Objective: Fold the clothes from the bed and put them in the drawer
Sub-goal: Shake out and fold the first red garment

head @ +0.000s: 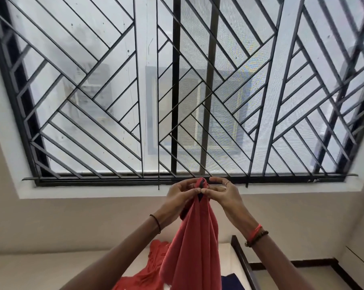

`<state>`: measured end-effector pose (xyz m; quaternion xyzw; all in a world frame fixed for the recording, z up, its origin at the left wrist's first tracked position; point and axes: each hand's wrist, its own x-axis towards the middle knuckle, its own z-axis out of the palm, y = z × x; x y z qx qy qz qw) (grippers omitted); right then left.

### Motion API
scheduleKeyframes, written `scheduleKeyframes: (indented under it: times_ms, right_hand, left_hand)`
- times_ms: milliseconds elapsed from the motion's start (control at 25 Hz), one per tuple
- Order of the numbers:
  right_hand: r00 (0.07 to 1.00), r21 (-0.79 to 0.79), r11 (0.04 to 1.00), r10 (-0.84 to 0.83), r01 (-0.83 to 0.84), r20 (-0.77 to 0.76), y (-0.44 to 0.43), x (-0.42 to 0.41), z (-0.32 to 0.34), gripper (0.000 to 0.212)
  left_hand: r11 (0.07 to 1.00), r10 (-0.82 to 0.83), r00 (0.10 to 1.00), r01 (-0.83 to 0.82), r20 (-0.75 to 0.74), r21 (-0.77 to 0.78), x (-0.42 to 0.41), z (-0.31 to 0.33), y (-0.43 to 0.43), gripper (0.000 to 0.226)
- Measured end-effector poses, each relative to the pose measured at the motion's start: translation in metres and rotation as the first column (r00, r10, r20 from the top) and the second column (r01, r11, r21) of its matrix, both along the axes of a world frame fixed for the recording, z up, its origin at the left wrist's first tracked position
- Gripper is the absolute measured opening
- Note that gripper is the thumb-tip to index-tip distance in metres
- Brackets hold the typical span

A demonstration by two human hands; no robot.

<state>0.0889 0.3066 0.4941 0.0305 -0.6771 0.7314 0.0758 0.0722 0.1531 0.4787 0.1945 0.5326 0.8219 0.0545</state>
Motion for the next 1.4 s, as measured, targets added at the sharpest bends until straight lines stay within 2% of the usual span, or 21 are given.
scheduleKeyframes:
  times_ms: [120, 320, 400, 480, 520, 560, 640, 720, 760, 800, 840, 920, 960, 1120, 1280, 1400]
  right_hand:
    - [0.999, -0.004, 0.999, -0.034, 0.034, -0.023, -0.002, 0.002, 0.0, 0.052]
    - [0.973, 0.125, 0.972, -0.184, 0.201, -0.14, -0.006, 0.001, -0.007, 0.053]
    - [0.963, 0.145, 0.961, -0.211, 0.236, -0.17, -0.007, 0.0, -0.011, 0.052]
    - [0.966, 0.171, 0.961, -0.188, 0.219, -0.18, -0.004, -0.001, -0.011, 0.053]
    - [0.97, 0.189, 0.963, -0.159, 0.194, -0.184, -0.003, 0.0, -0.01, 0.054]
    - [0.975, 0.21, 0.964, -0.123, 0.161, -0.184, -0.002, 0.0, -0.008, 0.056]
    - [0.984, 0.236, 0.968, -0.04, 0.08, -0.171, -0.001, 0.004, -0.003, 0.059]
    - [0.987, 0.255, 0.967, 0.029, 0.012, -0.157, -0.001, 0.008, 0.001, 0.06]
    - [0.986, 0.259, 0.966, 0.055, -0.013, -0.155, -0.001, 0.008, 0.003, 0.059]
    - [0.985, 0.258, 0.966, 0.075, -0.033, -0.156, -0.001, 0.009, 0.004, 0.059]
    - [0.984, 0.253, 0.966, 0.087, -0.045, -0.157, 0.0, 0.008, 0.005, 0.058]
    - [0.983, 0.244, 0.969, 0.088, -0.047, -0.16, 0.002, 0.007, 0.005, 0.056]
    - [0.983, 0.241, 0.97, 0.083, -0.042, -0.163, 0.003, 0.007, 0.006, 0.054]
    - [0.979, 0.25, 0.963, 0.138, -0.097, -0.153, 0.011, 0.008, 0.012, 0.042]
    - [0.967, 0.318, 0.923, 0.247, -0.216, -0.06, 0.025, 0.006, 0.012, 0.026]
    - [0.974, 0.386, 0.905, 0.22, -0.181, -0.059, 0.023, 0.007, 0.007, 0.01]
  left_hand:
    - [0.999, 0.043, 0.999, -0.044, 0.025, 0.026, 0.003, -0.001, 0.005, 0.03]
    - [0.976, 0.216, 0.968, -0.218, 0.127, 0.006, 0.004, -0.002, 0.013, 0.031]
    - [0.98, 0.198, 0.968, -0.2, 0.151, -0.004, 0.006, -0.004, 0.013, 0.024]
    - [0.989, 0.117, 0.991, -0.111, 0.063, -0.094, 0.004, -0.005, 0.007, 0.03]
    - [0.969, 0.082, 0.995, -0.094, -0.06, -0.228, 0.0, -0.004, 0.0, 0.04]
    - [0.905, 0.039, 0.975, -0.128, -0.221, -0.406, -0.007, -0.001, -0.008, 0.05]
    - [0.667, -0.103, 0.843, -0.336, -0.529, -0.665, -0.021, 0.008, -0.024, 0.057]
    - [0.418, -0.292, 0.656, -0.567, -0.696, -0.71, -0.032, 0.019, -0.033, 0.054]
    - [0.364, -0.375, 0.611, -0.595, -0.698, -0.717, -0.033, 0.024, -0.035, 0.051]
    - [0.385, -0.418, 0.606, -0.556, -0.677, -0.736, -0.033, 0.028, -0.036, 0.047]
    - [0.445, -0.424, 0.628, -0.482, -0.652, -0.754, -0.032, 0.029, -0.035, 0.043]
    - [0.559, -0.385, 0.7, -0.341, -0.601, -0.756, -0.028, 0.03, -0.033, 0.039]
    - [0.586, -0.365, 0.732, -0.299, -0.575, -0.753, -0.027, 0.03, -0.032, 0.036]
    - [0.652, -0.249, 0.778, -0.305, -0.576, -0.694, -0.025, 0.023, -0.028, 0.017]
    - [0.692, -0.242, 0.807, -0.246, -0.539, -0.679, -0.021, 0.02, -0.024, 0.019]
    - [0.714, -0.226, 0.853, -0.184, -0.471, -0.676, -0.02, 0.019, -0.025, 0.02]
